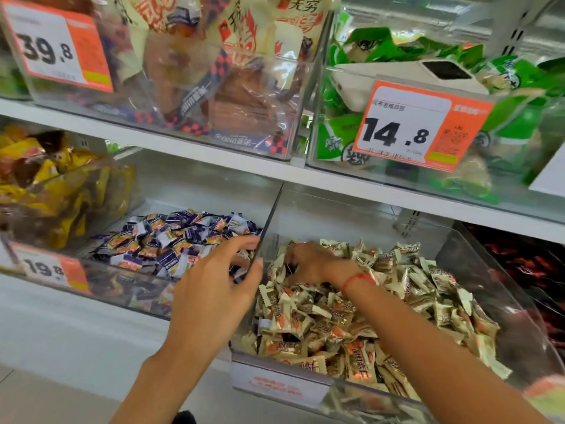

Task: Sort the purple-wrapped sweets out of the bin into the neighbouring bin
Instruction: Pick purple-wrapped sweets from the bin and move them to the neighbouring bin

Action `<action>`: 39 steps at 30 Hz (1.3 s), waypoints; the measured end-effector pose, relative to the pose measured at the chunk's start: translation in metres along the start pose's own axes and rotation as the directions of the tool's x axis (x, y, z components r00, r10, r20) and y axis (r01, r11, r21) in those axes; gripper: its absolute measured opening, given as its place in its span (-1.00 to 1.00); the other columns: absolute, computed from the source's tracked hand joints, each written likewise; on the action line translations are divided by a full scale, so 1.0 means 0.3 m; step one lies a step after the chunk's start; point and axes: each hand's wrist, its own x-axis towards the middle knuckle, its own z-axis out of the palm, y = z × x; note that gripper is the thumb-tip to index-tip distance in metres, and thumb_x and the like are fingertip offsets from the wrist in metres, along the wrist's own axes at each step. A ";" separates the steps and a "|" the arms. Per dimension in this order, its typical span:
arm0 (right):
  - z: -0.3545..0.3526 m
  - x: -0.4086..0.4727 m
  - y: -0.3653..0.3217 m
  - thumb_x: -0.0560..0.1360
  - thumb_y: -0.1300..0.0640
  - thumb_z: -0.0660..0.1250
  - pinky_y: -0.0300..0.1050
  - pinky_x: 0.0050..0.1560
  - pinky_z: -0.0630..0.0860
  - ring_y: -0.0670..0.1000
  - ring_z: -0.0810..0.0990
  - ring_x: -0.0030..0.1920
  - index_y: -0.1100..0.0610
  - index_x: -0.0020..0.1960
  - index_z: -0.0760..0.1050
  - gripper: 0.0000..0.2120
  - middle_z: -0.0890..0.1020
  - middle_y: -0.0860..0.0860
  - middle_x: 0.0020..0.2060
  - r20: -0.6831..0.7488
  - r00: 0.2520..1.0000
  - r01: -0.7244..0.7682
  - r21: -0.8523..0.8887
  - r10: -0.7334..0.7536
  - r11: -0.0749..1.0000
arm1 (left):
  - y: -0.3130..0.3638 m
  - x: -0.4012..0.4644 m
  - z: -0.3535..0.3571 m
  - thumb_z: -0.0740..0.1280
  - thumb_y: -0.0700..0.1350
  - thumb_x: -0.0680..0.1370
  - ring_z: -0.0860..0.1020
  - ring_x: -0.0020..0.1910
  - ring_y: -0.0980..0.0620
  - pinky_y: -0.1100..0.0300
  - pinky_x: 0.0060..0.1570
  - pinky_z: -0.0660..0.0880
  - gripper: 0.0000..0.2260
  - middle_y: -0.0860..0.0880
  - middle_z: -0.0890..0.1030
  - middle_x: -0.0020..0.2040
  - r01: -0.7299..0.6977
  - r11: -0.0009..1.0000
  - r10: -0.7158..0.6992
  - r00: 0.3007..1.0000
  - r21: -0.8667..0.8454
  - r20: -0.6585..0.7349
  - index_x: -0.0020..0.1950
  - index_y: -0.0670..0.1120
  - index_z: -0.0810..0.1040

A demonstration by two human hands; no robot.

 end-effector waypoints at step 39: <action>0.050 -0.255 -0.069 0.52 -0.07 0.34 -0.30 0.03 0.40 -0.15 0.48 0.04 0.02 0.22 0.54 -0.68 0.55 -0.13 0.08 -0.021 0.954 0.297 0.205 -0.299 0.933 | 0.013 -0.043 0.001 0.30 0.01 0.52 0.61 -0.13 0.15 0.38 -0.23 0.48 -0.88 0.13 0.63 -0.05 -0.057 0.853 -0.059 0.977 -0.519 -0.205 0.04 0.10 0.55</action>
